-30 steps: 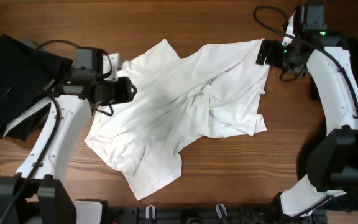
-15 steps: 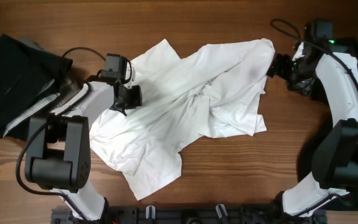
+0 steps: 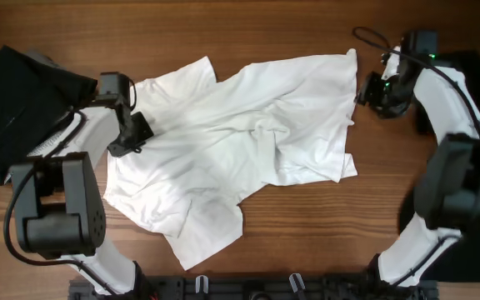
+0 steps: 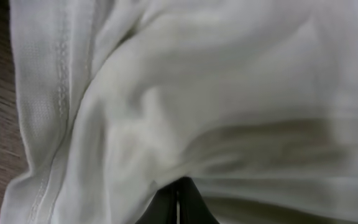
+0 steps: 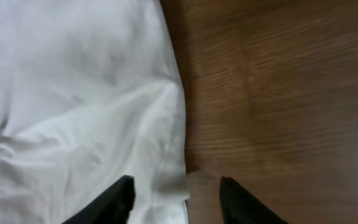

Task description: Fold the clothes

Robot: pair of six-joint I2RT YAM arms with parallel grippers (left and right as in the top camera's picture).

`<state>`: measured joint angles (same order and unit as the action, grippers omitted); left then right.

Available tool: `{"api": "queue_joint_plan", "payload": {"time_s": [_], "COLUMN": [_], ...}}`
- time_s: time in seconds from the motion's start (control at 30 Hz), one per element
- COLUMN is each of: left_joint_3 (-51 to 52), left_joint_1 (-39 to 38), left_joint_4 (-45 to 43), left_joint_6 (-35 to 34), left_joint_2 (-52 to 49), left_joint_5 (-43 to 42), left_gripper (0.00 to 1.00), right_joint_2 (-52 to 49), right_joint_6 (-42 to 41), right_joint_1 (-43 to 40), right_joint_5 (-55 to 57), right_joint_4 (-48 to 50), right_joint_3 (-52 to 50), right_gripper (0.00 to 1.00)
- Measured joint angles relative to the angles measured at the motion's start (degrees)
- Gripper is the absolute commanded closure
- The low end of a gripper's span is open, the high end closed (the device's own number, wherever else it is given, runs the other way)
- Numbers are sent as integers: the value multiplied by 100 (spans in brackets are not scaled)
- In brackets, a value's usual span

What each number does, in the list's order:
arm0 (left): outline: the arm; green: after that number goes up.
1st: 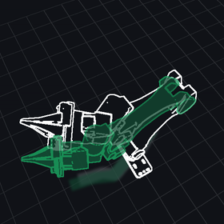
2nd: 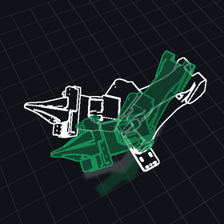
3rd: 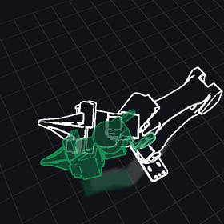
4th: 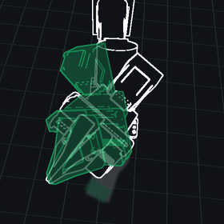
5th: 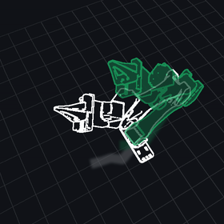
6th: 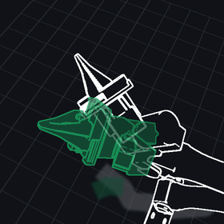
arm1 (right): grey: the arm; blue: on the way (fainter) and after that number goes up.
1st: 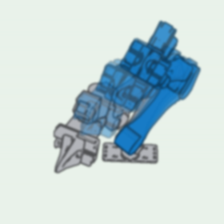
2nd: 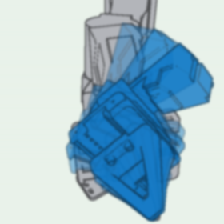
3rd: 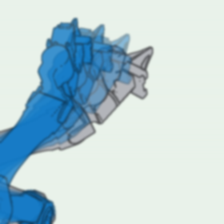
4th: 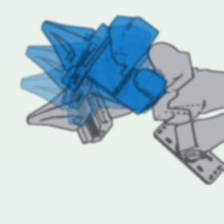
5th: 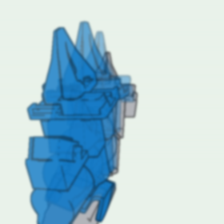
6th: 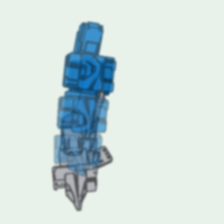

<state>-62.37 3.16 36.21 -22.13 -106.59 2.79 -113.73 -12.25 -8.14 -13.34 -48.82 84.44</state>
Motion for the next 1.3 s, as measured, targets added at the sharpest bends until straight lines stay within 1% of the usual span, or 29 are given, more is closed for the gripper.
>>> {"api": "queue_joint_plan", "payload": {"time_s": [0.03, 0.2, 0.27, 0.37, 0.43, 0.5, 0.53, 0.63, 0.7, 0.73, 0.77, 0.8, 0.87, 1.0, 1.1, 1.3], "left_joint_3": [0, 20, 55, 107, 116, 116, 116, 118, 133, 138, 138, 144, 146, 146, 146, 149], "left_joint_1": [17, 28, 46, 138, 289, 424, 479, 544, 494, 437, 319, 214, -22, -557, -813, -859], "left_joint_4": [2, 72, 155, 286, 365, 396, 396, 334, 149, 13, -166, -319, -673, -1198, -1504, -1499], "left_joint_6": [39, 103, 103, 105, 103, 116, 146, 468, 728, 931, 1001, 1088, 1172, 1270, 1338, 1377], "left_joint_2": [4, 48, 107, 251, 402, 520, 564, 675, 732, 774, 844, 890, 933, 931, 824, 125], "left_joint_5": [-22, -50, -50, -48, -50, -66, -92, -540, -1054, -1351, -1751, -1980, -2282, -2514, -2516, -2422], "left_gripper": [96, 95, 95, 95, 95, 90, 87, 78, 74, 69, 67, 67, 69, 84, 95, 96], "right_joint_2": [-98, -472, -527, -533, -533, -533, -533, -533, -533, -533, -533, -533, -531, -422, -42, 874], "right_joint_6": [24, 87, 101, 105, 122, 125, 125, 127, 125, 125, 125, 125, 125, 133, 179, 212], "right_joint_1": [2, 2, 2, 7, 9, 11, 11, 13, 17, 17, 15, 0, -48, -216, -315, -315], "right_joint_5": [-79, -402, -472, -525, -562, -599, -640, -723, -702, -656, -632, -612, -586, -562, -546, -691], "right_joint_4": [35, 367, 398, 483, 627, 787, 872, 1036, 1056, 1034, 1025, 997, 901, 697, 522, 356], "right_joint_3": [0, -35, -44, -55, -55, -59, -59, -59, -59, -59, -59, -59, -59, -66, -74, -74], "right_gripper": [40, 38, 36, 30, 30, 30, 28, 27, 27, 27, 27, 27, 26, 23, 21, 18]}}
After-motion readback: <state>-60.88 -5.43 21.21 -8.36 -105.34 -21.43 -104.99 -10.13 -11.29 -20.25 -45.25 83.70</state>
